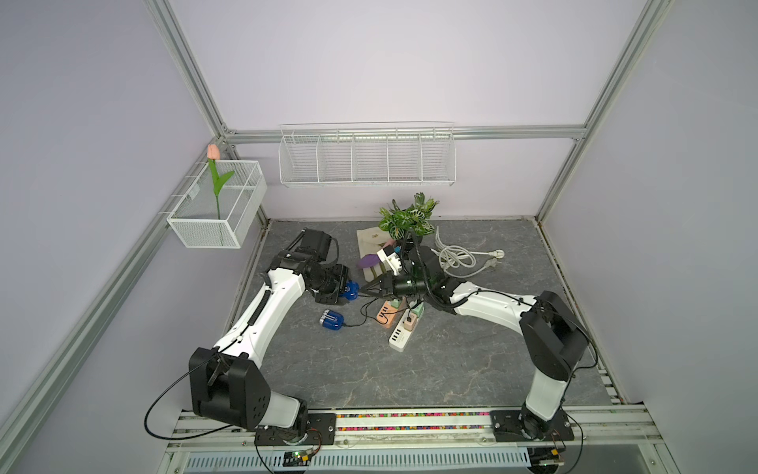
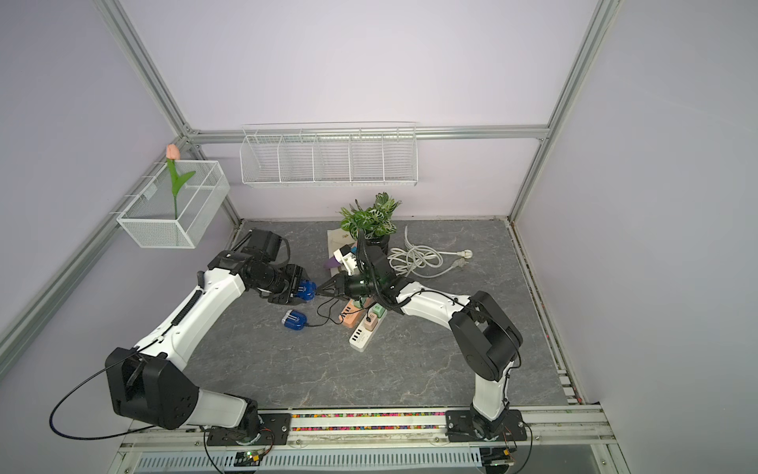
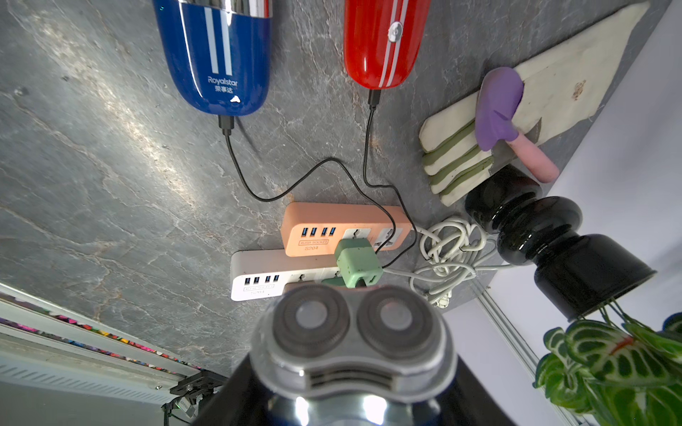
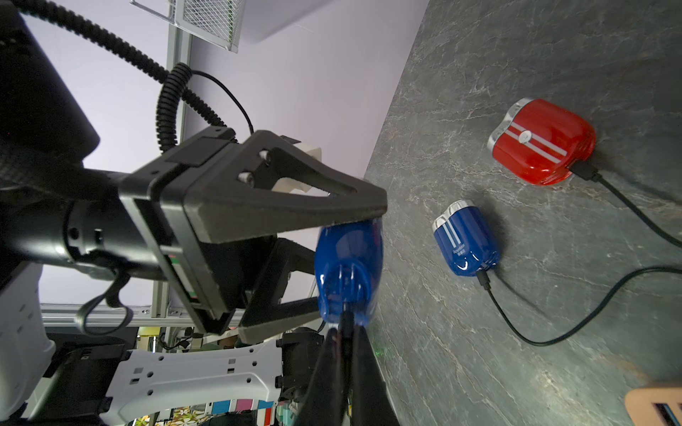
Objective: Charge the electric shaver
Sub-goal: Insert the charging cable into the electric shaver.
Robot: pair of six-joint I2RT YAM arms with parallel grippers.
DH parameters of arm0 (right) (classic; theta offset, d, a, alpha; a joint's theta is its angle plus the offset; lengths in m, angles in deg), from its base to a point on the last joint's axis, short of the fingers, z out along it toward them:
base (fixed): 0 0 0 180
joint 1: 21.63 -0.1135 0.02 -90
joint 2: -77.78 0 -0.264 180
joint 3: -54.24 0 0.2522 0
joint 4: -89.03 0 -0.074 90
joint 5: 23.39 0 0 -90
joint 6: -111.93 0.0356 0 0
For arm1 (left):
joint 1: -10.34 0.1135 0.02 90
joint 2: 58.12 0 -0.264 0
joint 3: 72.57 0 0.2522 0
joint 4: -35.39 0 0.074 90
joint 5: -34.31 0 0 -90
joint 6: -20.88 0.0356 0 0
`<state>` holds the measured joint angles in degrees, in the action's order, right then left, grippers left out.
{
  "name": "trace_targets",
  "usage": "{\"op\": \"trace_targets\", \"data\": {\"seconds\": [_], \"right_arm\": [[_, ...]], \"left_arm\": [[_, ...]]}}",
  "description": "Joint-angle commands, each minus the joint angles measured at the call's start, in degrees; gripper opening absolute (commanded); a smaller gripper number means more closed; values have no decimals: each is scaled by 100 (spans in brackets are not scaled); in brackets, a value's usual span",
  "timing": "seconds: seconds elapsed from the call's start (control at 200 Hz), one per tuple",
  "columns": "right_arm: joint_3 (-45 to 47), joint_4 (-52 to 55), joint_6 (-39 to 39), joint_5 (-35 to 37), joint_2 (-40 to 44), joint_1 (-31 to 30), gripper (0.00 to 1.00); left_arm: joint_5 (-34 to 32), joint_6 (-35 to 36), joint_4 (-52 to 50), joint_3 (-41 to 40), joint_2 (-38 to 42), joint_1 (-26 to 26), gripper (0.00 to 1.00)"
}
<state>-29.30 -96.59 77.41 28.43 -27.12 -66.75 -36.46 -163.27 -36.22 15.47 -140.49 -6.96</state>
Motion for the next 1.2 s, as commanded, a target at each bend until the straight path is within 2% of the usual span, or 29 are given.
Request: {"op": "trace_targets", "data": {"seconds": [0.0, 0.235, 0.435, 0.845, 1.06, 1.195], "right_arm": [[-199, 22, -194, 74, -150, -209, 7], [-448, -58, -84, -158, -462, -267, 7], [-452, -370, 99, -337, -676, -322, 7], [-42, -296, -401, -538, -523, -260, 7], [288, -152, -591, -324, -320, -151, 7], [192, 209, -748, -46, -100, -201, 7]], "left_arm": [[733, -325, 319, 42, 169, -195, 0], [1044, -483, 670, -40, 256, -331, 0], [1356, -985, 1358, -320, 466, -385, 0], [1606, -667, 1133, -480, 654, 34, 0], [1714, -343, 811, -466, 649, 121, 0], [1507, -655, 1008, -725, 797, 122, 0]]}}
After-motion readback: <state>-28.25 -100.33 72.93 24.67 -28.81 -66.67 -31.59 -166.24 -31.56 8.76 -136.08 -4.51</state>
